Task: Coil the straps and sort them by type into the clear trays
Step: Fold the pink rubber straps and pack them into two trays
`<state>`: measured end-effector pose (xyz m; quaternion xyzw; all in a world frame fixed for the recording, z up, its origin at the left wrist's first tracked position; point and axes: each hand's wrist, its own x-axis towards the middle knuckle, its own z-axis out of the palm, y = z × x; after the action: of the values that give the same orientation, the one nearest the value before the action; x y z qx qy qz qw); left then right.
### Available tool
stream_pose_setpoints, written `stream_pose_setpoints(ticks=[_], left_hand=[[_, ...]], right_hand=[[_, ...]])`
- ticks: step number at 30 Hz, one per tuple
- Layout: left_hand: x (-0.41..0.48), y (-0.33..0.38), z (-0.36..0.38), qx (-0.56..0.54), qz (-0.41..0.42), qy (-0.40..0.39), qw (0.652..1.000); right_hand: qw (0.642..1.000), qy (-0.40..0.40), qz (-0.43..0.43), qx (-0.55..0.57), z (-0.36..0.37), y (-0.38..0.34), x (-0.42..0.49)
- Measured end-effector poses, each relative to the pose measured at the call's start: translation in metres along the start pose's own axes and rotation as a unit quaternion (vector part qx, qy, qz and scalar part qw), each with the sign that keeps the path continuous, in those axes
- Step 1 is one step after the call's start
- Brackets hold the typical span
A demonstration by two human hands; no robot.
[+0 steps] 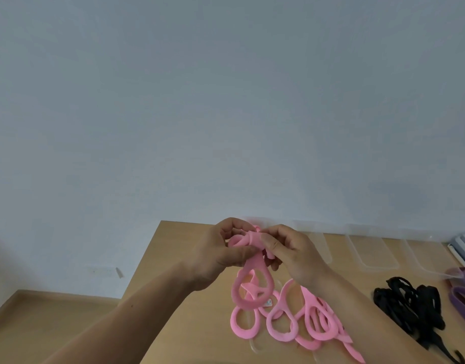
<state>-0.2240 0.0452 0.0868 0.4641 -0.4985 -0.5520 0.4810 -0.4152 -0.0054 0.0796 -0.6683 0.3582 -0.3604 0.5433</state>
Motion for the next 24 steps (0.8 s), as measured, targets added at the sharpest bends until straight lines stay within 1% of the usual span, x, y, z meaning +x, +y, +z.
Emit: stream_pose_setpoints(ticks=[6,10,14,19,22,24], left_hand=[[0.0,0.008,0.001,-0.003,-0.062,-0.045,0.997],[0.0,0.01,0.003,0.011,-0.086,-0.076,0.993],[0.0,0.011,0.004,-0.029,-0.086,-0.08,0.993],[0.002,0.007,0.0,-0.048,-0.087,-0.038,0.994],[0.002,0.003,-0.001,-0.045,-0.065,-0.03,0.996],[0.003,0.001,-0.001,-0.043,-0.04,-0.034,0.998]], right_hand=[[0.999,0.024,-0.026,-0.011,0.003,-0.001,-0.003],[0.998,0.04,-0.034,-0.042,0.004,0.001,-0.006],[0.998,0.041,-0.041,-0.037,0.005,0.0,-0.01],[0.996,0.025,-0.038,-0.071,0.002,0.001,-0.011],[0.999,0.0,-0.02,-0.044,0.001,0.001,-0.011],[1.0,-0.004,0.001,-0.003,0.0,0.0,-0.011]])
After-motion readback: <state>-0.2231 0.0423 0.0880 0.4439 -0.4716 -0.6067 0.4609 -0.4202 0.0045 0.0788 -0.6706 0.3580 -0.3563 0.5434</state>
